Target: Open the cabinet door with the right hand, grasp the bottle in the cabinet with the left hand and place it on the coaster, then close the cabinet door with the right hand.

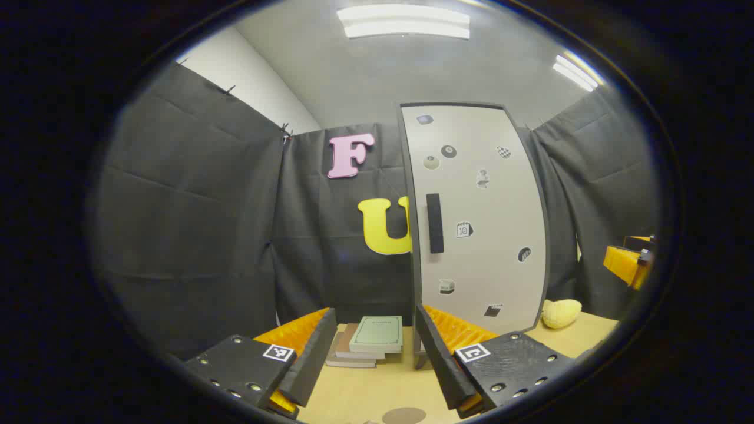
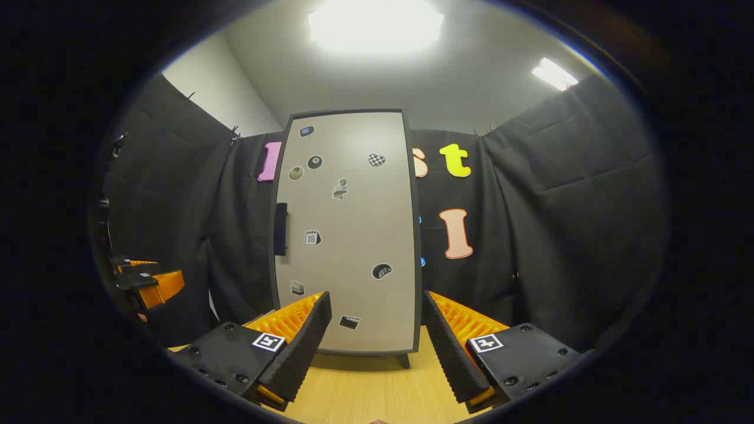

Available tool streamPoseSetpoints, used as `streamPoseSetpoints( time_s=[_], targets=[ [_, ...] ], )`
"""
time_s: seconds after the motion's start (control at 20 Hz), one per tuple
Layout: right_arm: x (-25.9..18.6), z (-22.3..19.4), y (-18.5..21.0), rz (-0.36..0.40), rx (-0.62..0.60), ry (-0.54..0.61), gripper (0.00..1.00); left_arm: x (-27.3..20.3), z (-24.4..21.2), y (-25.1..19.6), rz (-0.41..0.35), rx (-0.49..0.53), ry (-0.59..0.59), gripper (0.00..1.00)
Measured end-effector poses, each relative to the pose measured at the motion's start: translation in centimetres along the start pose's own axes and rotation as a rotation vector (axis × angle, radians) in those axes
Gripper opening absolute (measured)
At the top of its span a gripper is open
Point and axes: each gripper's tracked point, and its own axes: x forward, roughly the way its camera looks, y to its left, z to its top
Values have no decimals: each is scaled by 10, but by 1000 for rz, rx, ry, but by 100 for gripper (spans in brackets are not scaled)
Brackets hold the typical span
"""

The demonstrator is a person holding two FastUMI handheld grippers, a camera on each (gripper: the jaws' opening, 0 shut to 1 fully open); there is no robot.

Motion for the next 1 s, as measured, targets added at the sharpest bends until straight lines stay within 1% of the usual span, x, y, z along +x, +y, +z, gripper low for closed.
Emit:
streamPoseSetpoints(
  time_s=[0.05, 0.1, 0.15, 0.2, 0.25, 1.0],
  targets=[
    [0, -1, 0, -3, 2, 4, 97, -1, 0, 0, -2, 1, 0, 83],
    [1, -1, 0, -4, 5, 6, 98, -1, 1, 0, -3, 3, 0, 82],
    [1, 0, -1, -7, 5, 6, 98, 3, 0, 1, -3, 4, -3, 84],
    [1, 0, -2, -8, 3, 5, 98, 5, 1, 2, -2, 5, -6, 83],
    [0, 1, -1, -9, -1, 3, 98, 7, 0, 2, -2, 7, -5, 81],
    [3, 1, 2, -3, -8, 7, 98, 10, 1, 1, -4, 19, -7, 81]
  ],
)
